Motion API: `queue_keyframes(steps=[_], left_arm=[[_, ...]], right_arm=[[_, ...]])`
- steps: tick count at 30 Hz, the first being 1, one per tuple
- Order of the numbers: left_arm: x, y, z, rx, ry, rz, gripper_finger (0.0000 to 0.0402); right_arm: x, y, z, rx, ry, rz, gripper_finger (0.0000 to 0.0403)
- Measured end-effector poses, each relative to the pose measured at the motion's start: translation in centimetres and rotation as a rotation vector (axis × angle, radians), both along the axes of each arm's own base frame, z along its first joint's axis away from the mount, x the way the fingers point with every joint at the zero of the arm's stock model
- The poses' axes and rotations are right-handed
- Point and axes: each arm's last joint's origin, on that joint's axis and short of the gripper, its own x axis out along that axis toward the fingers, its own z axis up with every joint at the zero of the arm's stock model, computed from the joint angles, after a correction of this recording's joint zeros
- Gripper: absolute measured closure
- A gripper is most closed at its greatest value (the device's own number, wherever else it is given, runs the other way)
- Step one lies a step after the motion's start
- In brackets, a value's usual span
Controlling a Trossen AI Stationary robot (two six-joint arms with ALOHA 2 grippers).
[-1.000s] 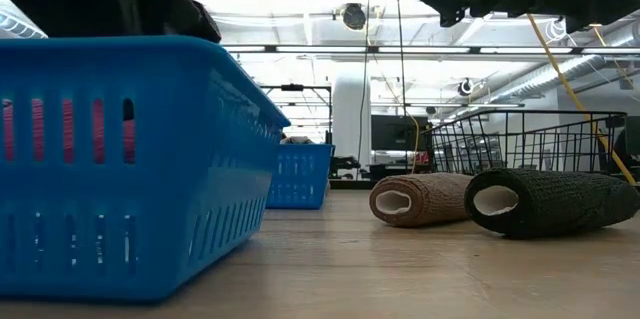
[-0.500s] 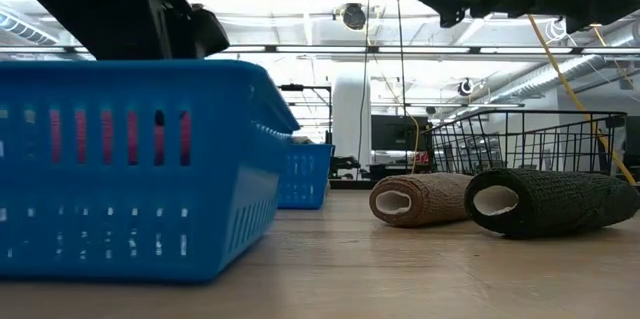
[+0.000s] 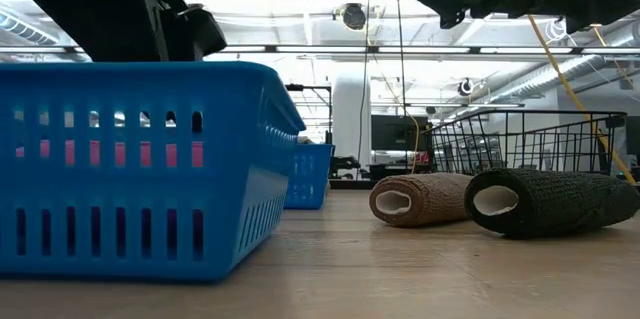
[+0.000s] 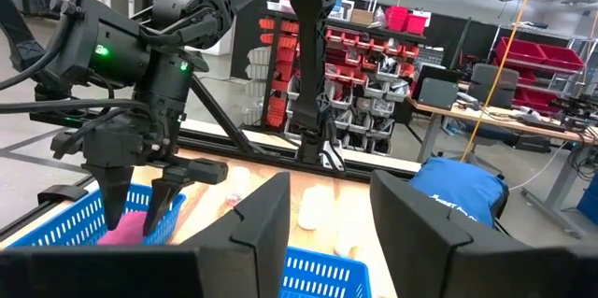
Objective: Pick & place medical supplies in basket/bin
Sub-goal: Put the black bandage into the bottom blue basket
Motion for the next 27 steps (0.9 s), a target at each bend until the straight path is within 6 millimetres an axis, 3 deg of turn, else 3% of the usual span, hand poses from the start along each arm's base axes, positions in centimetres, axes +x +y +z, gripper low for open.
queue_keyframes(steps=[9, 14, 18, 20, 24, 27], left_arm=[[0.3, 0.7, 0.9, -0.009, -0.026, 0.007, 0.0240], [-0.4, 1.2, 4.4, -0.020, -0.163, 0.046, 0.0255], [-2.0, 0.1, 8.5, 0.155, -0.472, 0.093, 0.0266], [-3.0, -0.9, 9.7, 0.286, -0.633, 0.124, 0.0270], [-4.5, -1.9, 8.8, 0.429, -0.759, 0.101, 0.0266], [-4.6, -1.2, 7.3, 0.312, -0.790, 0.055, 0.0259]], right_arm=[[0.0, 0.0, 0.0, 0.000, 0.000, 0.000, 0.0263], [0.0, 0.0, 0.0, 0.031, 0.002, 0.003, 0.0261], [0.0, 0.0, 0.0, 0.067, 0.008, 0.007, 0.0255], [0.0, 0.1, -0.1, 0.066, 0.016, 0.014, 0.0252], [0.0, 1.1, -0.3, 0.035, 0.037, 0.076, 0.0241], [-0.1, 2.7, -1.1, 0.012, 0.112, 0.175, 0.0225]])
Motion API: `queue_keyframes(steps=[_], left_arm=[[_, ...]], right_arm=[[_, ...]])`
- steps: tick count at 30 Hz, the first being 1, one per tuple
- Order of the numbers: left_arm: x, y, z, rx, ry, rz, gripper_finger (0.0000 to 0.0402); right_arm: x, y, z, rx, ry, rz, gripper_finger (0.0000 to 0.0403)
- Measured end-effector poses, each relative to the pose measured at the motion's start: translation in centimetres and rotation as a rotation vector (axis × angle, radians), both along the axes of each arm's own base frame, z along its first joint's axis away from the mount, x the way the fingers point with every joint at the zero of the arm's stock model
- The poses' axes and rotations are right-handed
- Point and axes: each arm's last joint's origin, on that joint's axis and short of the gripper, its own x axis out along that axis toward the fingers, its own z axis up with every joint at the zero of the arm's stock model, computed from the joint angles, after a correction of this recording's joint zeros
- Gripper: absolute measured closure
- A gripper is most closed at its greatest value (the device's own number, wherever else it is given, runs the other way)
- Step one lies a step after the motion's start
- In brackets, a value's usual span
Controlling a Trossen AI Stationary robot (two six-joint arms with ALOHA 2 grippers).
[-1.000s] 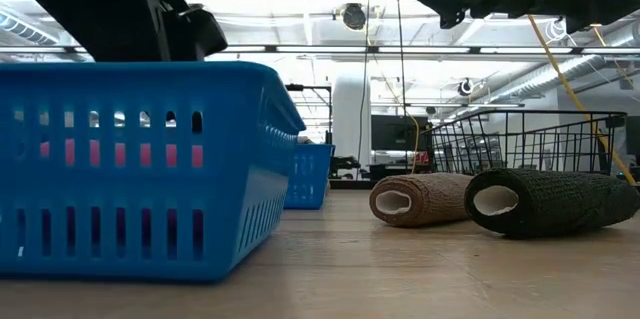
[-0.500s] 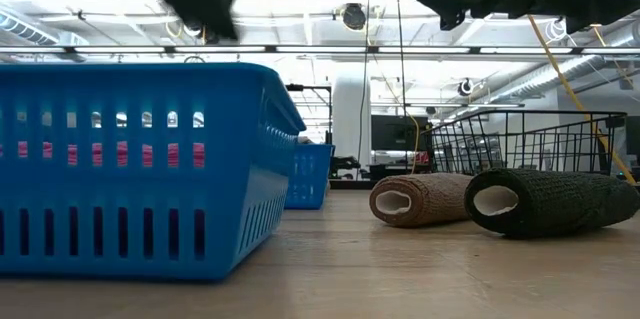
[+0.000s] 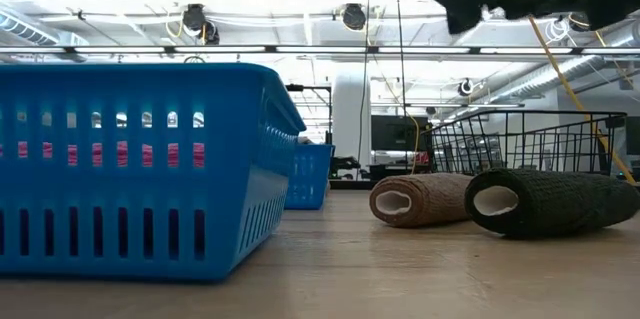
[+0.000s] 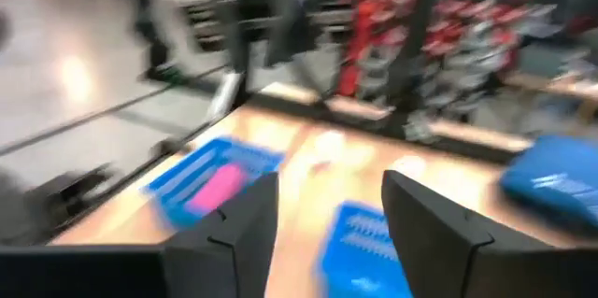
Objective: Pick & place medical supplies in basket/bin
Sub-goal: Put the black bandage into the bottom blue basket
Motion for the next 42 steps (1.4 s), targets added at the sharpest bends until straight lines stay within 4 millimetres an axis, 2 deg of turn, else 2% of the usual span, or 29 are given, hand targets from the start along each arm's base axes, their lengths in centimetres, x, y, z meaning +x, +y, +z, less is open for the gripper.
queue_keyframes(steps=[3, 8, 12, 15, 19, 27, 32, 42], left_arm=[[0.6, 1.4, -2.0, -0.080, -0.021, -0.093, 0.0253], [1.5, 4.3, -3.7, 0.002, -0.016, -0.084, 0.0255], [2.1, 6.3, -3.4, 0.042, -0.021, -0.038, 0.0264], [2.3, 7.4, -2.0, -0.003, -0.068, -0.111, 0.0271], [2.6, 8.5, -0.6, -0.081, -0.126, -0.265, 0.0277], [3.2, 10.5, -0.3, -0.247, -0.148, -0.215, 0.0273], [3.4, 11.0, -0.3, -0.291, -0.154, -0.187, 0.0264], [3.6, 11.7, -0.3, -0.289, -0.155, -0.164, 0.0245]], right_arm=[[0.0, 1.9, -1.3, 0.030, 0.114, 0.052, 0.0202], [0.0, 5.1, -4.0, 0.040, 0.301, 0.038, 0.0159], [-0.4, 6.8, -6.3, 0.040, 0.464, 0.022, 0.0140], [-0.6, 7.8, -7.9, 0.058, 0.565, 0.030, 0.0139], [-0.4, 8.7, -10.0, 0.062, 0.655, 0.027, 0.0149], [0.2, 9.2, -12.8, 0.083, 0.741, -0.002, 0.0164], [0.2, 9.2, -13.0, 0.079, 0.743, -0.009, 0.0191], [0.6, 9.5, -12.4, 0.083, 0.669, 0.046, 0.0294]])
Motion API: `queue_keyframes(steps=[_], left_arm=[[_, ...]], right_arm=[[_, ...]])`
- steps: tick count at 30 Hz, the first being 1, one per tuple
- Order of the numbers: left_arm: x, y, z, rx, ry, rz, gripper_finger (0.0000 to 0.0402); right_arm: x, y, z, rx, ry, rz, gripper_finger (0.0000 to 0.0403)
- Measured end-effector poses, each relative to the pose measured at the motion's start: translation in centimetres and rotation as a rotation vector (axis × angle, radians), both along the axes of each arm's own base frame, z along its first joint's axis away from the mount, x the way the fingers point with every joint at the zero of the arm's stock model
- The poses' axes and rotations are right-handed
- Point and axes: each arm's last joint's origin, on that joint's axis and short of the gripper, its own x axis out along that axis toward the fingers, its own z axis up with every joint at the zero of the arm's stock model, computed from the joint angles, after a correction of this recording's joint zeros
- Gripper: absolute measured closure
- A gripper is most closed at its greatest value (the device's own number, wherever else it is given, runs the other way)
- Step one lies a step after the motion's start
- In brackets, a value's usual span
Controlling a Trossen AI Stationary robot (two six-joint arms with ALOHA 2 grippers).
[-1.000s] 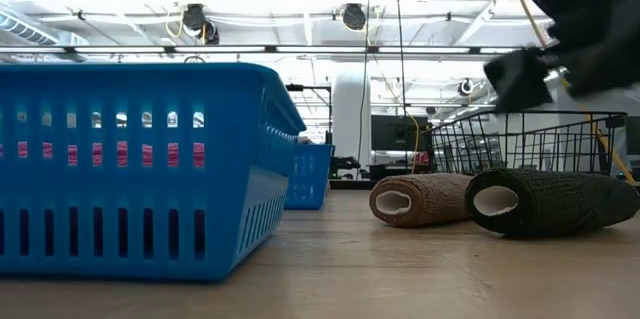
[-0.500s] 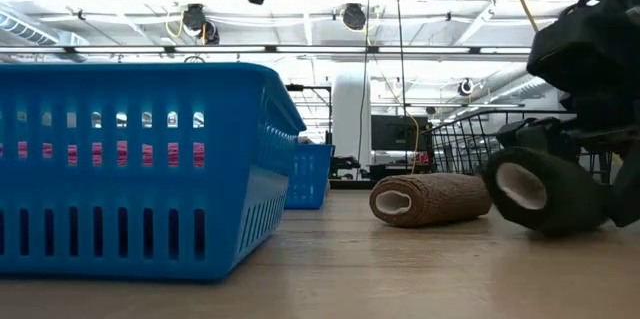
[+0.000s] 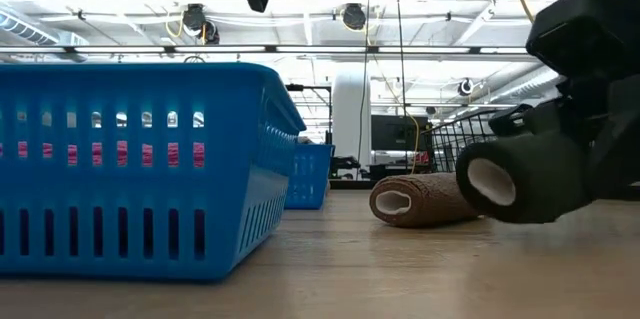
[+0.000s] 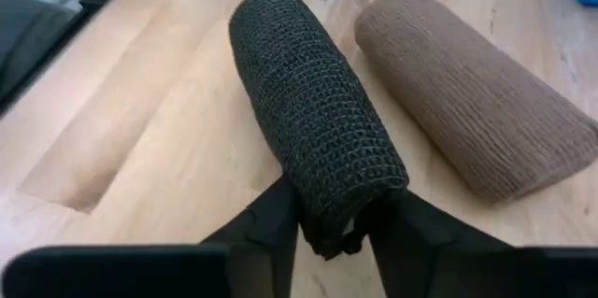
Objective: Pick & place medical supplies in basket/bin
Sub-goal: Put the black bandage into the bottom blue basket
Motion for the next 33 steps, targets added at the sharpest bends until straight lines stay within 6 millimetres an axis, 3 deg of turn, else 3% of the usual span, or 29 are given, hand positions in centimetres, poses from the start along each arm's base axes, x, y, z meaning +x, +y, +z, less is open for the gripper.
queue_keyframes(steps=[7, 14, 21, 28, 30, 33], left_arm=[[0.1, 0.5, 0.0, -0.001, -0.002, 0.018, 0.0245], [0.4, 1.3, 0.3, -0.099, -0.033, 0.060, 0.0262], [0.5, 1.7, 0.4, -0.115, -0.041, 0.077, 0.0280], [0.4, 1.5, 0.4, -0.107, -0.045, 0.063, 0.0278], [0.5, 1.3, 0.4, -0.093, 0.007, 0.057, 0.0278], [0.8, 1.0, 1.4, -0.050, 0.222, 0.105, 0.0274]], right_arm=[[0.1, 0.0, 1.0, 0.015, -0.058, 0.016, 0.0332], [0.0, -0.7, 4.1, -0.042, -0.231, -0.012, 0.0339], [0.4, -2.7, 5.9, -0.072, -0.319, -0.097, 0.0338], [1.4, -5.3, 6.1, -0.146, -0.345, -0.172, 0.0340], [1.5, -5.7, 6.0, -0.162, -0.340, -0.183, 0.0340], [1.5, -5.8, 6.1, -0.172, -0.343, -0.186, 0.0339]])
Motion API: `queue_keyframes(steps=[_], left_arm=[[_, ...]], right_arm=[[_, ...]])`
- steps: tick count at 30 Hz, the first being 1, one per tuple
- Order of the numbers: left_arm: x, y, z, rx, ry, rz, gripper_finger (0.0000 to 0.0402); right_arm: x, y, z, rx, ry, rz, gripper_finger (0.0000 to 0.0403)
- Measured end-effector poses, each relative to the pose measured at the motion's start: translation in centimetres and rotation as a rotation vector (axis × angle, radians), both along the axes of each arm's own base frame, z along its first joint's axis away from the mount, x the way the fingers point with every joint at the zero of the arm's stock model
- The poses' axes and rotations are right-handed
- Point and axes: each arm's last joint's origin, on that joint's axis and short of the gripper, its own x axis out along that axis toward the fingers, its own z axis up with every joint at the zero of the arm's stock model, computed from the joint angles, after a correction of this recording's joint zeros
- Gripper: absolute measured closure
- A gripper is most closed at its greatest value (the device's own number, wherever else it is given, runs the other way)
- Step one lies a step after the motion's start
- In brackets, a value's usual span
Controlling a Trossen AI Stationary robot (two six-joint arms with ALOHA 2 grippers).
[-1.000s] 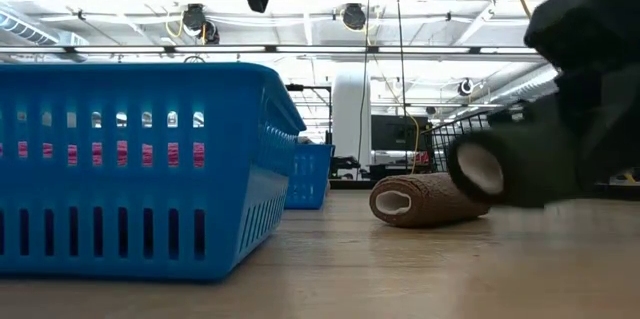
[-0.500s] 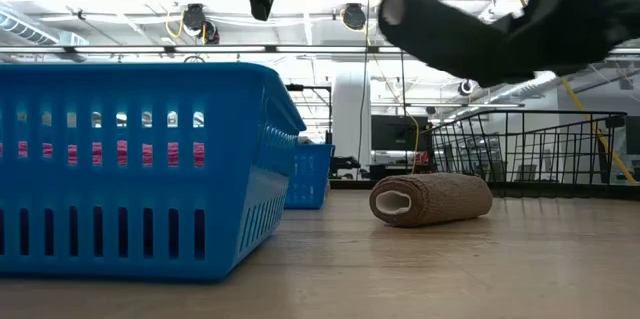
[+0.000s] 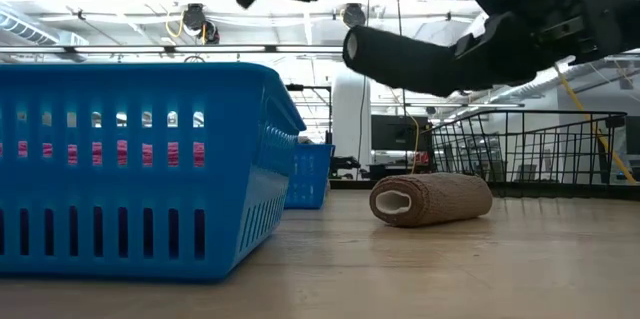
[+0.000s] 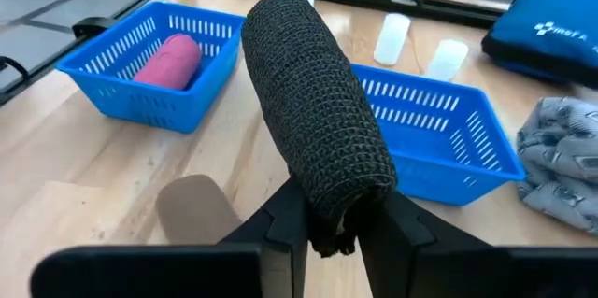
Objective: Pick & place medical supplies in basket/bin
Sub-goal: Put the black bandage into the bottom blue basket
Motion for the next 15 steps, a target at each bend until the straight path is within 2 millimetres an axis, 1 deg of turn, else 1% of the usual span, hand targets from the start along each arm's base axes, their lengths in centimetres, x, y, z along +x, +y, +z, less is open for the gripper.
queue_keyframes(steps=[2, 4, 7, 8, 10, 12, 15], left_arm=[[0.4, -0.2, 1.2, 0.050, 0.143, 0.043, 0.0264], [1.0, -0.6, 2.4, 0.093, 0.249, 0.045, 0.0245], [2.8, -1.3, 4.2, 0.091, 0.268, 0.035, 0.0201], [3.3, -1.5, 4.4, 0.082, 0.282, 0.027, 0.0184], [4.5, -1.9, 4.3, 0.050, 0.314, -0.018, 0.0152], [5.7, -2.1, 3.3, 0.033, 0.358, -0.045, 0.0126], [7.0, -2.0, 2.0, 0.027, 0.393, -0.039, 0.0100]], right_arm=[[0.0, 0.0, -0.1, 0.019, 0.010, -0.006, 0.0340], [0.0, 0.1, -0.4, 0.040, 0.030, -0.013, 0.0342], [0.0, 0.4, -0.8, 0.015, 0.042, -0.021, 0.0341], [0.0, 0.5, -0.8, -0.006, 0.033, -0.035, 0.0341], [0.1, 0.6, -1.0, -0.052, 0.024, -0.069, 0.0341], [0.2, 0.8, -0.9, -0.079, -0.006, -0.075, 0.0342], [0.3, 1.2, -0.7, -0.100, -0.038, -0.051, 0.0342]])
